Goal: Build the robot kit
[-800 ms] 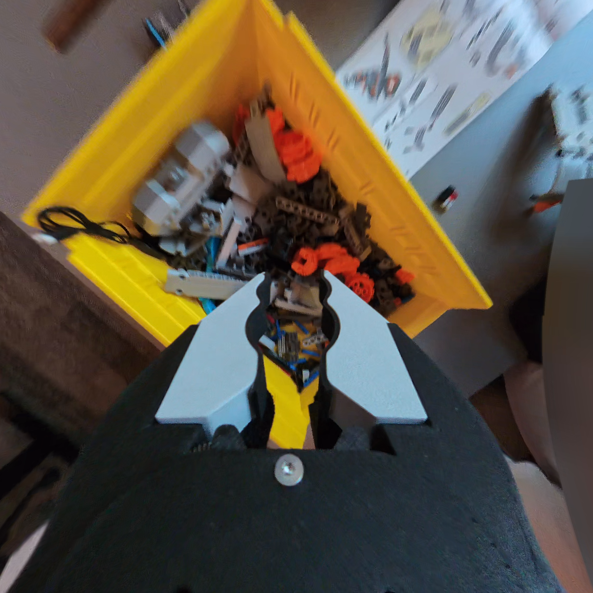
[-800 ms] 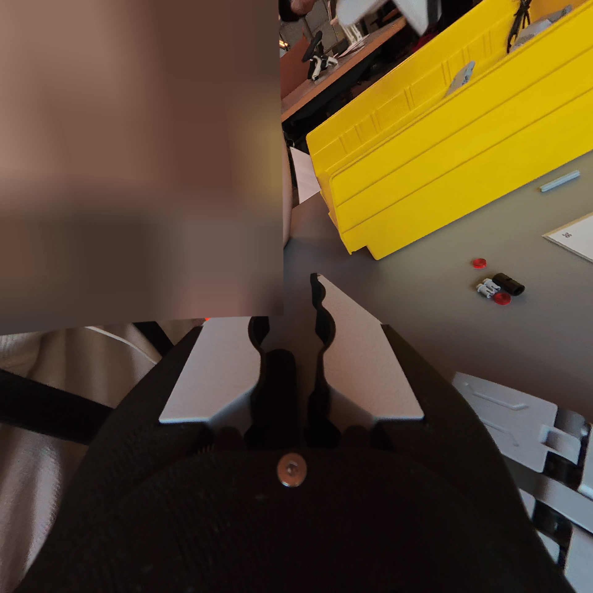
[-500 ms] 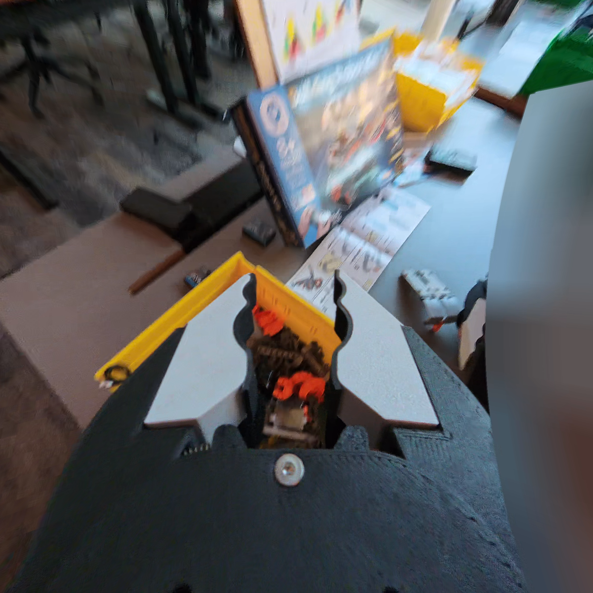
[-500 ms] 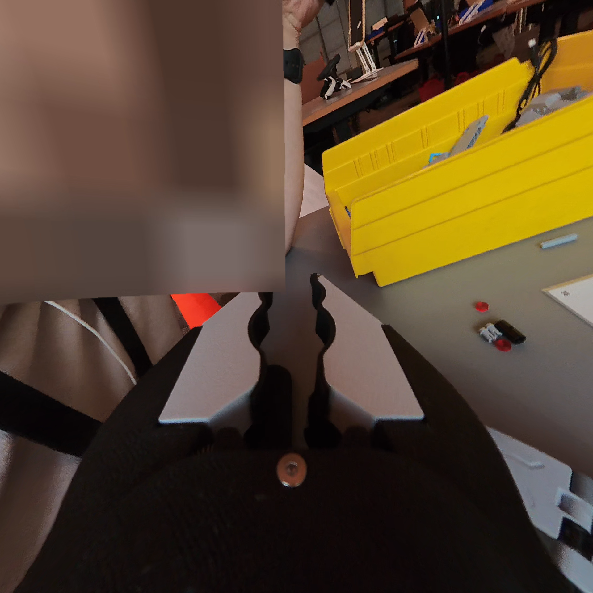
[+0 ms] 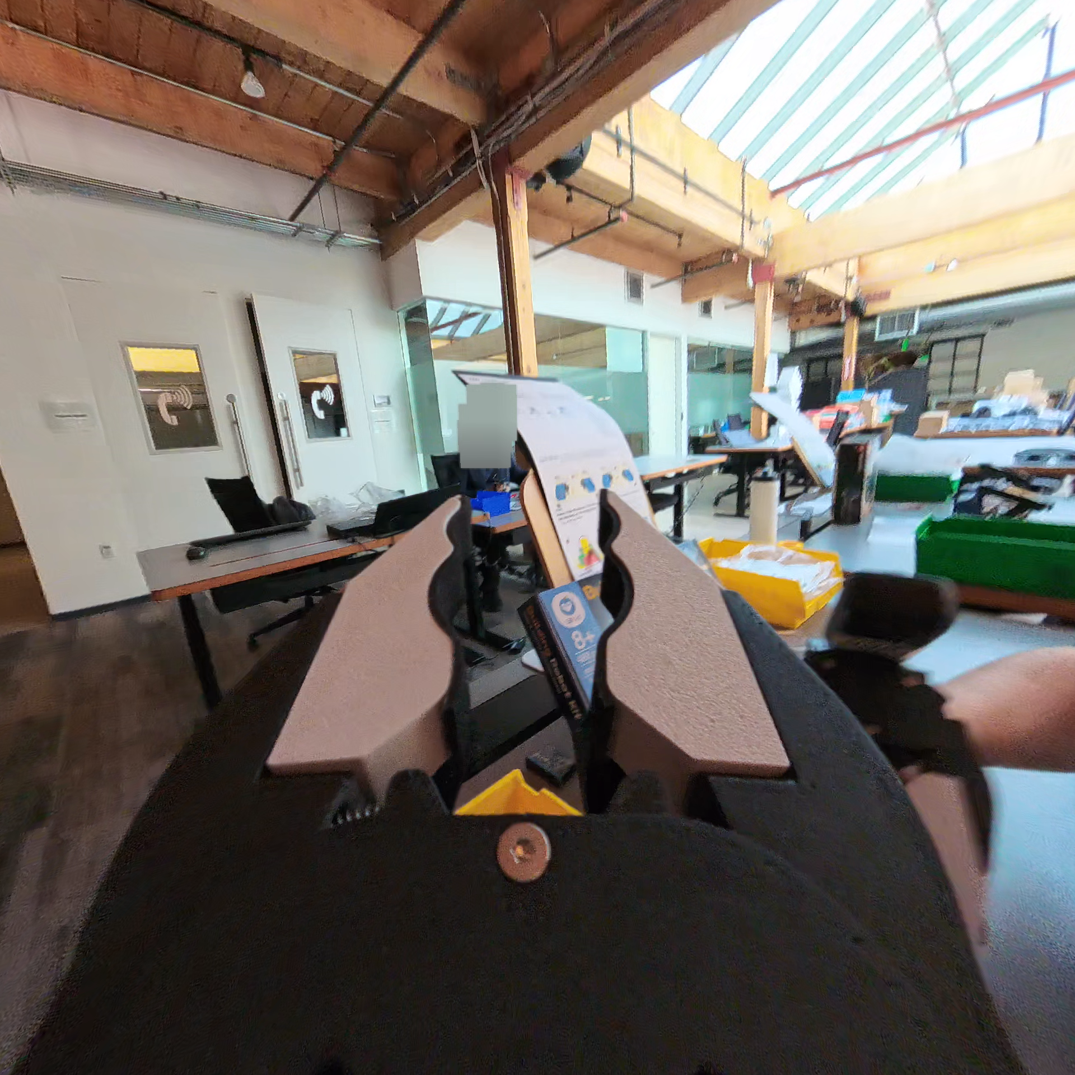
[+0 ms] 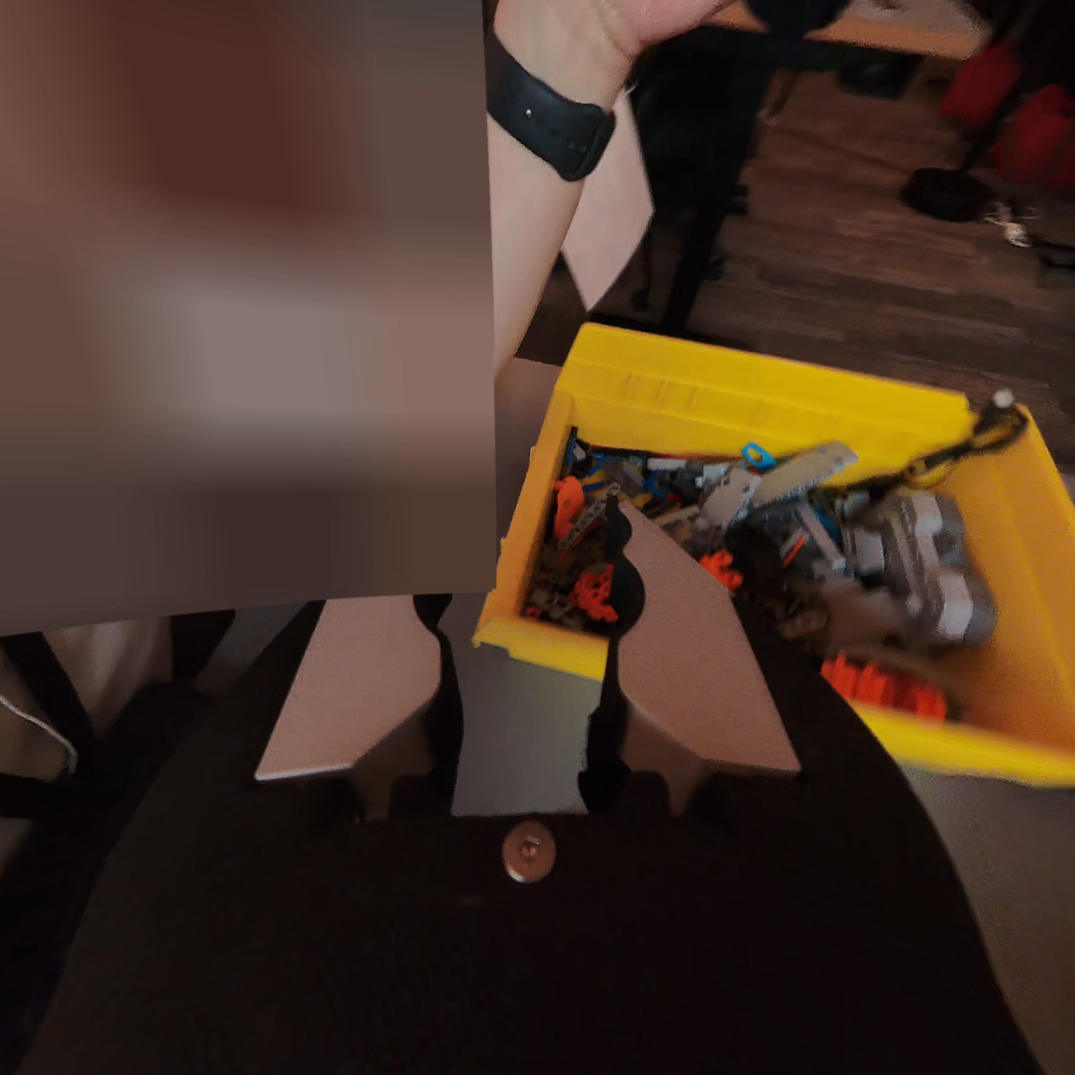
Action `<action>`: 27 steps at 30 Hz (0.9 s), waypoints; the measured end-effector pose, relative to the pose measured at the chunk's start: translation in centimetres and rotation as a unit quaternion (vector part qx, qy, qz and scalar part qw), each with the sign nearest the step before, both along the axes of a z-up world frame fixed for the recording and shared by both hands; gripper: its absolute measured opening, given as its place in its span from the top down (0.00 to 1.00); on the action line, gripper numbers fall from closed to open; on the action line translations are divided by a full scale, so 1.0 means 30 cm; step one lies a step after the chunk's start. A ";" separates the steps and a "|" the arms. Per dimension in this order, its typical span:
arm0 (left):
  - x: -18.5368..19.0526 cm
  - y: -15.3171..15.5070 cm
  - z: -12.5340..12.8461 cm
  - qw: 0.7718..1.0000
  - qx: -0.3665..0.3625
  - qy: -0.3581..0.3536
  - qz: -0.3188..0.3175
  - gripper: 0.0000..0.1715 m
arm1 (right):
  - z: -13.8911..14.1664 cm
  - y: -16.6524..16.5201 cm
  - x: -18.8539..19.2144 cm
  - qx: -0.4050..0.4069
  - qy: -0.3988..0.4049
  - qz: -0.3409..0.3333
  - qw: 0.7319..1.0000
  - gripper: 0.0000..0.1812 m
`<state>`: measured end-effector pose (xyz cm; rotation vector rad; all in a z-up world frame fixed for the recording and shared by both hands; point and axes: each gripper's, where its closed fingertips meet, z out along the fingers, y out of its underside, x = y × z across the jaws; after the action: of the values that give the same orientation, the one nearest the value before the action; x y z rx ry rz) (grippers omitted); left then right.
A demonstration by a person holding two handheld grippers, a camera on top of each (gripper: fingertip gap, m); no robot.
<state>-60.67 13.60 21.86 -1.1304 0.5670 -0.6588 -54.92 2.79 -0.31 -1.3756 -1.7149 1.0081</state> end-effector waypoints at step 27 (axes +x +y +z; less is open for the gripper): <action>-0.362 -0.214 0.195 0.990 0.067 -0.111 0.047 0.80 | -0.516 0.087 -0.355 0.084 -0.337 0.232 0.909 0.92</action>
<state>-71.53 7.19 27.71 -0.9384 0.3591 -0.6460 -65.56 5.41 -15.78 -1.3123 -2.6705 0.6129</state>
